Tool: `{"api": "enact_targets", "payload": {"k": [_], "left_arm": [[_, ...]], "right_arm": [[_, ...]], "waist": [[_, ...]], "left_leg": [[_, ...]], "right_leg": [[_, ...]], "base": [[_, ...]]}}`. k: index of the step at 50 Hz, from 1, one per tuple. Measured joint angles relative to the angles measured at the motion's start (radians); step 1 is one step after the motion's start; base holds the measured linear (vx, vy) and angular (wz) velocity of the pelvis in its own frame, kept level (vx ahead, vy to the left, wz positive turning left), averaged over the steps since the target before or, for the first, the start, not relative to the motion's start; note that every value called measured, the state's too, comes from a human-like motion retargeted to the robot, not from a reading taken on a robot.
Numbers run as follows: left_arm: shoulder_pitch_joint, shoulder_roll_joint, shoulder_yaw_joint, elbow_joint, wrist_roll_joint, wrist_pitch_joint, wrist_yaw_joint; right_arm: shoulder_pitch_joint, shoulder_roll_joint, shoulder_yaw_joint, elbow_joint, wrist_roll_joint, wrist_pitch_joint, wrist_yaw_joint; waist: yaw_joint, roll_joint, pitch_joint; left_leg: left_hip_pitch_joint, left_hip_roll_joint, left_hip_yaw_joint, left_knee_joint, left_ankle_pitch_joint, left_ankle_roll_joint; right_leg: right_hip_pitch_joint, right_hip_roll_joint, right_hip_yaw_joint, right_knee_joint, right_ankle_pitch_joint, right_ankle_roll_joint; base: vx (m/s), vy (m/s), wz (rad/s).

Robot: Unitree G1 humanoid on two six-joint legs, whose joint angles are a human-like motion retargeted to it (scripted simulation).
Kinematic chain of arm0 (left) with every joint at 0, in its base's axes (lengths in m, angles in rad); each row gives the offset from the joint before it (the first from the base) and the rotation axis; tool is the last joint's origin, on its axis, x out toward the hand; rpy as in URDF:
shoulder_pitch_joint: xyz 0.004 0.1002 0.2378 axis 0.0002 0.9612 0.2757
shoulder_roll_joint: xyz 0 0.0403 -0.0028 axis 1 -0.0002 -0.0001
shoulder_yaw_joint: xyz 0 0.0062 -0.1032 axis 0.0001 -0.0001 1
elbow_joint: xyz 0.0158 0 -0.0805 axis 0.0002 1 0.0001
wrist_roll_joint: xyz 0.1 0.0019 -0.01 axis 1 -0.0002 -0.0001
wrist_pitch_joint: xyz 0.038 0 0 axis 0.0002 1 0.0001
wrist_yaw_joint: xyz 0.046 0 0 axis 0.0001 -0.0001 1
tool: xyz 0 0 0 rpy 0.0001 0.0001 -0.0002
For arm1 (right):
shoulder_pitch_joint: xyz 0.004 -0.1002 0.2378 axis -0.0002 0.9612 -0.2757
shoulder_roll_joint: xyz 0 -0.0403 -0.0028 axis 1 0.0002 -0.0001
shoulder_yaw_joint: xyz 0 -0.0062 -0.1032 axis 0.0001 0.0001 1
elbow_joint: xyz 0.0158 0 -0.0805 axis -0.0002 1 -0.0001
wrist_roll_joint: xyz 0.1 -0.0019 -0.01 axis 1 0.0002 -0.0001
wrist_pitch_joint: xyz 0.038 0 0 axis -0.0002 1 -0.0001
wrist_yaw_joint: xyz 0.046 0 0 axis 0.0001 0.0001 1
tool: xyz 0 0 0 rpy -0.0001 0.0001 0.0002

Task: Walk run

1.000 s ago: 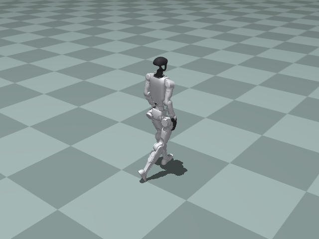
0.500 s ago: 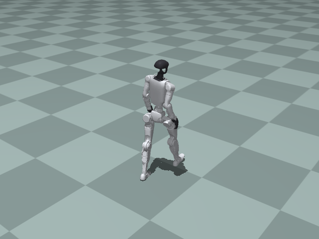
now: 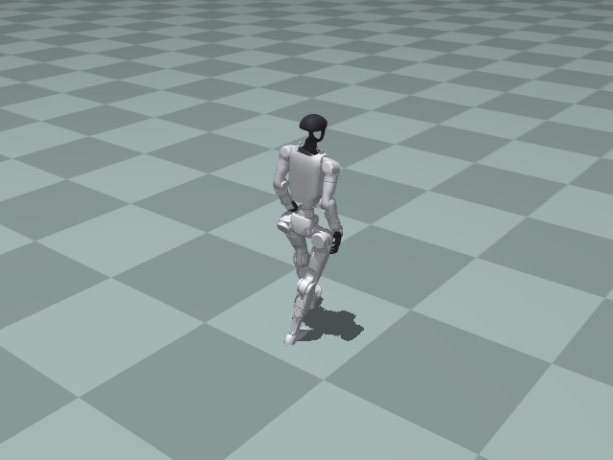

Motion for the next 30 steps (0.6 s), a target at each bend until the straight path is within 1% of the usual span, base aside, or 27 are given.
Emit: {"api": "enact_targets", "payload": {"k": [2,3,5,7,8,10,11,12,13,14,15,16,17,18,20,22,23,25,28,30], "left_arm": [[-0.004,-0.003,0.001,0.016,0.011,0.013,-0.025],[-0.006,-0.006,0.008,0.023,0.013,0.024,-0.036],[-0.012,-0.013,0.032,0.023,-0.008,0.035,-0.062],[-0.017,-0.023,0.062,0.019,-0.056,0.027,-0.078],[-0.017,-0.025,0.072,0.017,-0.077,0.023,-0.075],[-0.021,-0.025,0.079,0.013,-0.111,0.023,-0.071],[-0.025,-0.018,0.084,0.015,-0.122,0.022,-0.086],[-0.030,-0.012,0.090,0.020,-0.128,0.024,-0.105],[-0.034,-0.006,0.098,0.028,-0.124,0.031,-0.131],[-0.041,0.003,0.102,0.041,-0.116,0.042,-0.158],[-0.050,0.013,0.104,0.055,-0.106,0.054,-0.186],[-0.057,0.021,0.104,0.075,-0.098,0.069,-0.213],[-0.065,0.026,0.103,0.096,-0.091,0.081,-0.242],[-0.073,0.023,0.099,0.121,-0.084,0.090,-0.274],[-0.081,0.024,0.076,0.149,-0.079,0.085,-0.318],[-0.079,0.033,0.037,0.144,-0.090,0.053,-0.324],[-0.074,0.037,0.020,0.135,-0.098,0.033,-0.318],[-0.061,0.040,-0.006,0.118,-0.103,0.000,-0.290],[-0.048,0.036,-0.018,0.113,-0.077,-0.013,-0.261],[-0.046,0.028,-0.007,0.128,-0.047,-0.003,-0.275]], "right_arm": [[0.002,0.014,-0.004,0.021,0.014,0.008,0.033],[0.003,0.021,-0.007,0.032,0.023,0.014,0.046],[0.003,0.034,-0.012,0.053,0.048,0.025,0.057],[0.006,0.044,-0.018,0.068,0.082,0.029,0.045],[0.009,0.049,-0.019,0.074,0.102,0.028,0.035],[0.014,0.057,-0.025,0.085,0.141,0.016,0.013],[0.013,0.063,-0.023,0.088,0.156,0.004,0.003],[0.010,0.067,-0.018,0.089,0.169,-0.006,-0.008],[0.003,0.069,-0.010,0.090,0.176,-0.013,-0.019],[-0.010,0.067,-0.005,0.086,0.172,-0.015,-0.028],[-0.026,0.065,-0.003,0.081,0.162,-0.014,-0.037],[-0.034,0.069,-0.007,0.064,0.138,-0.007,-0.048],[-0.040,0.071,-0.013,0.045,0.115,-0.002,-0.064],[-0.042,0.070,-0.026,0.023,0.094,0.000,-0.093],[-0.039,0.069,-0.047,-0.021,0.089,-0.021,-0.166],[-0.032,0.063,-0.051,-0.064,0.126,-0.071,-0.248],[-0.028,0.057,-0.045,-0.085,0.150,-0.096,-0.282],[-0.018,0.046,-0.033,-0.122,0.185,-0.141,-0.328],[-0.006,0.041,-0.019,-0.145,0.184,-0.169,-0.344],[-0.008,0.047,-0.010,-0.141,0.169,-0.161,-0.328]], "waist": [[-0.002,-0.008,-0.003],[-0.008,-0.015,-0.007],[0.001,-0.031,-0.011],[0.037,-0.054,-0.022],[0.060,-0.063,-0.028],[0.090,-0.070,-0.043],[0.075,-0.065,-0.047],[0.057,-0.064,-0.047],[0.033,-0.072,-0.040],[0.019,-0.073,-0.038],[0.009,-0.070,-0.039],[0.018,-0.021,-0.046],[0.023,0.017,-0.049],[0.021,0.034,-0.044],[-0.011,0.064,-0.029],[-0.090,0.097,-0.012],[-0.122,0.105,-0.003],[-0.167,0.104,0.010],[-0.217,0.084,0.034],[-0.244,0.082,0.050]], "left_leg": [[-0.021,-0.045,-0.021,-0.129,-0.069,-0.009],[-0.025,-0.070,-0.041,-0.173,-0.091,-0.003],[-0.014,-0.079,-0.056,-0.182,-0.092,-0.003],[0.005,-0.063,-0.051,-0.113,-0.074,0.029],[0.013,-0.052,-0.034,-0.091,-0.039,0.031],[0.031,-0.037,-0.064,-0.036,0.004,0.024],[0.021,-0.041,-0.151,0.013,-0.009,0.040],[0.024,-0.054,-0.214,0.057,-0.033,0.055],[0.049,-0.085,-0.231,0.091,-0.078,0.070],[0.083,-0.078,-0.194,0.103,-0.109,0.071],[0.122,-0.052,-0.129,0.104,-0.135,0.067],[0.160,0.007,-0.110,0.065,-0.138,0.059],[0.197,0.043,-0.102,0.033,-0.144,0.054],[0.232,0.036,-0.114,0.014,-0.157,0.052],[0.303,0.027,-0.127,-0.029,-0.170,0.044],[0.378,0.027,-0.134,-0.078,-0.185,0.032],[0.409,0.017,-0.153,-0.094,-0.196,0.031],[0.468,-0.018,-0.171,-0.113,-0.229,0.037],[0.567,-0.064,-0.192,-0.126,-0.287,0.035],[0.626,-0.068,-0.212,-0.127,-0.318,0.020]], "right_leg": [[0.037,0.008,-0.030,0.001,-0.012,-0.003],[0.053,0.008,-0.049,0.007,-0.009,0.002],[0.082,0.012,-0.047,0.038,0.033,0.032],[0.105,-0.003,-0.037,0.085,0.154,0.103],[0.117,-0.013,-0.046,0.116,0.248,0.144],[0.119,-0.028,-0.048,0.208,0.486,0.255],[0.090,-0.012,-0.015,0.295,0.579,0.304],[0.050,0.000,0.010,0.410,0.646,0.346],[-0.012,0.004,0.017,0.583,0.661,0.376],[-0.064,-0.009,0.007,0.711,0.666,0.404],[-0.110,-0.031,-0.011,0.815,0.666,0.430],[-0.140,0.010,-0.018,0.774,0.647,0.406],[-0.174,0.039,-0.020,0.747,0.616,0.379],[-0.212,0.047,-0.013,0.750,0.562,0.346],[-0.283,0.037,-0.014,0.720,0.475,0.334],[-0.355,-0.005,-0.047,0.650,0.385,0.351],[-0.386,-0.037,-0.058,0.600,0.345,0.345],[-0.432,-0.114,-0.075,0.462,0.301,0.335],[-0.474,-0.225,-0.119,0.224,0.275,0.315],[-0.514,-0.248,-0.091,0.080,0.224,0.280]], "base": [[1.10,-0.30,0.00],[1.10,-0.29,-0.02],[1.11,-0.27,-0.40],[1.21,-0.26,-1.08],[1.24,-0.22,-1.26],[1.26,-0.19,-0.88],[1.27,-0.21,-0.13],[1.32,-0.27,0.31],[1.23,-0.27,0.22],[1.03,-0.24,0.03],[0.94,-0.17,-0.51],[0.97,-0.12,-0.79],[0.97,-0.08,-0.79],[0.86,-0.04,-0.29],[0.87,-0.03,0.57],[1.01,-0.10,1.38],[1.03,-0.15,1.09],[0.91,-0.15,0.62],[0.90,-0.20,0.41],[0.69,-0.21,0.29]]}}
